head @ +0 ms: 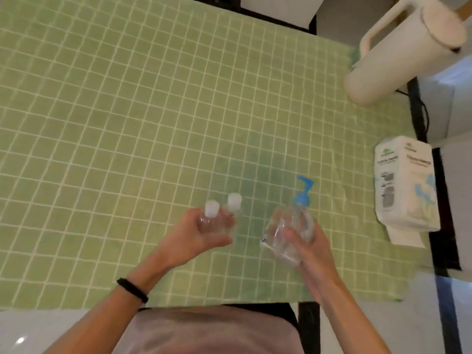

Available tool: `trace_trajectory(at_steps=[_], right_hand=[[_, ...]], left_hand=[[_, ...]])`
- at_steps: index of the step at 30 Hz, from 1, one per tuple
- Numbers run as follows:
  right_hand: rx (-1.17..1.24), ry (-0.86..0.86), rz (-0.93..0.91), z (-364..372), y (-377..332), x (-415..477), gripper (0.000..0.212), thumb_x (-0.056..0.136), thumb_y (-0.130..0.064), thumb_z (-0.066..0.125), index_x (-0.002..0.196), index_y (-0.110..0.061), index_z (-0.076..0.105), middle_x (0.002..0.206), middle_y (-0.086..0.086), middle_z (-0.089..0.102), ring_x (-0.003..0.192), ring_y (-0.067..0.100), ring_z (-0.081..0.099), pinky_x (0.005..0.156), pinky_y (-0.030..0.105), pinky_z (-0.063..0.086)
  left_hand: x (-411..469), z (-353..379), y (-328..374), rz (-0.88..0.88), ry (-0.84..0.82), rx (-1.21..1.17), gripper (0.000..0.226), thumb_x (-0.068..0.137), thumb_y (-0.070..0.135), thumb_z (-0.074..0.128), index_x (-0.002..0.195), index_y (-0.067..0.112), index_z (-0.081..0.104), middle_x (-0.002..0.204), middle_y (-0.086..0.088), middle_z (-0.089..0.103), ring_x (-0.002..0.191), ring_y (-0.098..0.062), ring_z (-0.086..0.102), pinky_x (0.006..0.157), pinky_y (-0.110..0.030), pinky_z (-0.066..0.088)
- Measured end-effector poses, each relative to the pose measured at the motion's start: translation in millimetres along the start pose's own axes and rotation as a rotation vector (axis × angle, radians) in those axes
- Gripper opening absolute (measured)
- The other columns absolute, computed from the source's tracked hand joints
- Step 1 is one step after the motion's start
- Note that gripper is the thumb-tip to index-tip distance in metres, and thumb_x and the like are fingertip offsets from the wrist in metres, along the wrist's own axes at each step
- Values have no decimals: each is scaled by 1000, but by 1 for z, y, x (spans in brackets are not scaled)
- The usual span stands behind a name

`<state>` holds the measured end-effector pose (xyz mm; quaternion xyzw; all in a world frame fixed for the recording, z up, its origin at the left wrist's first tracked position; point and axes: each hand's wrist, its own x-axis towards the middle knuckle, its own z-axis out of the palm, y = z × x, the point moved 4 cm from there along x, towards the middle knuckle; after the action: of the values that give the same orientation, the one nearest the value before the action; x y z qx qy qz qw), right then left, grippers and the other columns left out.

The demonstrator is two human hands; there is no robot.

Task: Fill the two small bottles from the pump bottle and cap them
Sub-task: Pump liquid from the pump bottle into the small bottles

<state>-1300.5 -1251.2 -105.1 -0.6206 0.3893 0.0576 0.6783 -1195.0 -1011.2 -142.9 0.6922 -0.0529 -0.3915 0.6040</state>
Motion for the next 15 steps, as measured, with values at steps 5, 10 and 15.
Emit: trace_trajectory(at_steps=[5,10,15], right_hand=[[-164,78,-251,-79,-16,91,83,53,-53,102,125,-38,65,114,-9,78,94,11,79,68,22,62],[-215,-23,-491,-107,-37,168,88,63,-19,103,137,-19,57,112,-14,77,96,4,77,75,14,59],[-231,-80,-636,-117,-28,192,92,59,-26,104,137,-21,55,119,-11,73,107,4,73,84,12,56]], left_hand=[[87,59,25,163,145,220,56,72,12,97,101,53,73,104,30,75,95,6,72,78,-8,52],[154,87,28,252,149,289,50,69,8,97,110,28,77,111,20,79,102,-1,74,88,-14,55],[178,89,25,346,110,384,48,68,11,94,112,18,76,114,11,80,104,-6,75,87,-10,54]])
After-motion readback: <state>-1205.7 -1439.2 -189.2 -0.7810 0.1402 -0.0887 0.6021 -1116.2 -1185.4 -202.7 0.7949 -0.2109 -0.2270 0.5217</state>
